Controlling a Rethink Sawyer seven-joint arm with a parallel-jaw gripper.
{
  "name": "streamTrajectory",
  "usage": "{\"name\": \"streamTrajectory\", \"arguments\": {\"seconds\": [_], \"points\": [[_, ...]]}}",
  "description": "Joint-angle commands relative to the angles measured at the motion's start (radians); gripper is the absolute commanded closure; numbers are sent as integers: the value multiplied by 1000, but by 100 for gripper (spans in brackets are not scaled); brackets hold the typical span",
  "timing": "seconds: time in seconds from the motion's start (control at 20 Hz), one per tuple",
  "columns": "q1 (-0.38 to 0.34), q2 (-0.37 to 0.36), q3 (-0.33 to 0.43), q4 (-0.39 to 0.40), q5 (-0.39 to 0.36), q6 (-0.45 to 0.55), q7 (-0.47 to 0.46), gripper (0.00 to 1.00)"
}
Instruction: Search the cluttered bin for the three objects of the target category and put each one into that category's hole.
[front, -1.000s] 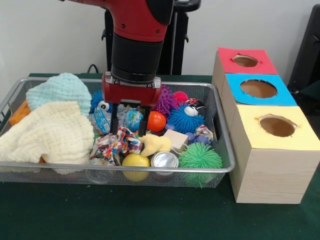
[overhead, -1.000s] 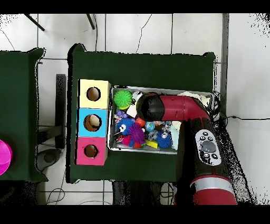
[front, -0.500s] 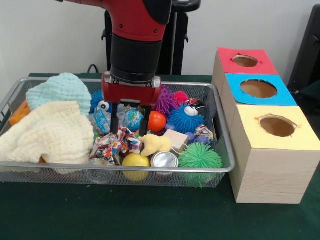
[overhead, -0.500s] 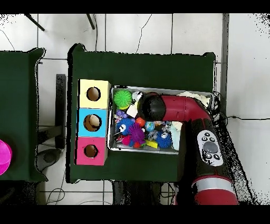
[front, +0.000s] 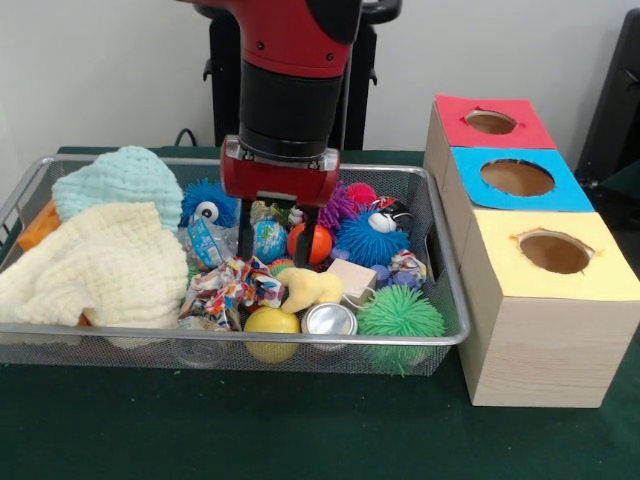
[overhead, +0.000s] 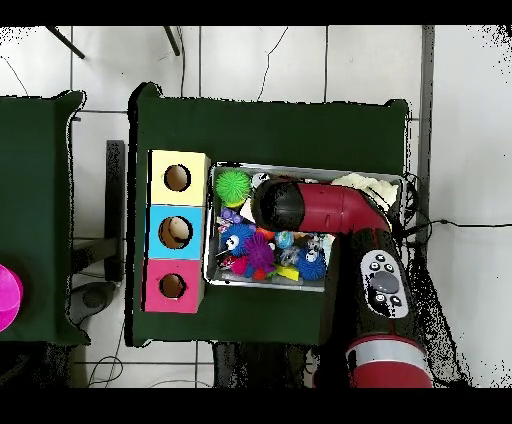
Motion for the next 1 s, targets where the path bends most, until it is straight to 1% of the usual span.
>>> {"name": "streamTrajectory", "arguments": {"seconds": [0.05, 0.1, 0.15, 0.25, 0.4, 0.55, 0.9, 0.95, 1.0], "points": [[57, 23, -74, 131, 182, -89, 479, 0], [63, 28, -85, 137, 207, -106, 502, 0], [69, 32, -98, 140, 227, -97, 513, 0], [84, 36, -123, 135, 248, -110, 525, 0], [106, 29, -148, 157, 279, -124, 567, 0], [110, 35, -156, 153, 285, -138, 576, 0], [108, 29, -156, 137, 296, -85, 572, 0], [125, 46, -162, 143, 302, -107, 593, 0], [125, 49, -161, 142, 305, -100, 589, 0]]}}
